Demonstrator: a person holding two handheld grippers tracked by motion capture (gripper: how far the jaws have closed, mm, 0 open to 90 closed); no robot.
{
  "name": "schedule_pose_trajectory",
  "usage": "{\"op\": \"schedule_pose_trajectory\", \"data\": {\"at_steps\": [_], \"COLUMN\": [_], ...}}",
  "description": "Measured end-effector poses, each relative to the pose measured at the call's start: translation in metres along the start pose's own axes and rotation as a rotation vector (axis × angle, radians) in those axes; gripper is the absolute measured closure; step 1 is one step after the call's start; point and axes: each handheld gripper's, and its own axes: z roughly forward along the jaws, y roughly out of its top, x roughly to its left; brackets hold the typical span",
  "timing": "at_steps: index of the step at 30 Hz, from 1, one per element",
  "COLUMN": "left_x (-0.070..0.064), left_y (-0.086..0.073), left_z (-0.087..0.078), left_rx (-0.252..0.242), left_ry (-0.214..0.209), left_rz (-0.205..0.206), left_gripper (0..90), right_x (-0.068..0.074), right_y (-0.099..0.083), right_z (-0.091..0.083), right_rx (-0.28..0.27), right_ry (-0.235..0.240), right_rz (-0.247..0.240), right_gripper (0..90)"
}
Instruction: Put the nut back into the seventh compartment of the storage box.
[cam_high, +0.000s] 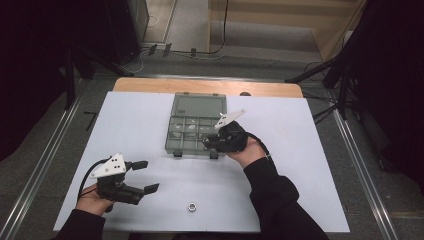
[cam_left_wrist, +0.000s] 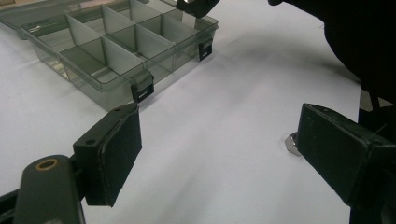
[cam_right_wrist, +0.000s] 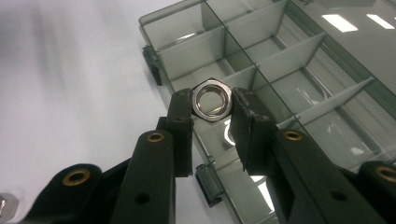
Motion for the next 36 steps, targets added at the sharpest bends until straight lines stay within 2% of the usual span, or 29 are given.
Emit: {"op": "schedule_pose_trajectory", "data": {"at_steps": [4,19,21,23,26,31,36], "left_x": [0.0,0.0,0.0,0.0,0.0,0.0,0.0], "left_y": [0.0,0.0,0.0,0.0,0.0,0.0,0.0], "left_z": [0.0,0.0,0.0,0.0,-0.001,-0.001,-0.001], "left_rx": [-0.004,-0.002,-0.002,-0.004,-0.004,-0.006,-0.004], "left_ry": [0.002,0.0,0.0,0.001,0.002,0.001,0.002], "left_rz": [-0.004,-0.003,-0.003,-0.004,-0.004,-0.003,-0.004], "left_gripper": [14.7,14.7,14.7,14.7,14.7,14.7,14.7], "right_x": [-0.002,-0.001,-0.001,0.001,0.002,0.007,0.017], "right_y": [0.0,0.0,0.0,0.001,0.001,0.001,0.004], "right_z": [0.005,0.015,0.015,0.014,0.011,0.004,-0.001], "right_rx": [0.005,0.03,0.023,0.018,-0.007,-0.022,-0.028], "right_ry": [-0.01,-0.024,-0.021,-0.063,-0.034,-0.001,0.036], "right_rz": [0.029,0.031,0.027,0.008,0.039,0.05,0.021], "right_gripper": [71.5,69.9,56.3,46.6,37.0,29.9,26.4]}}
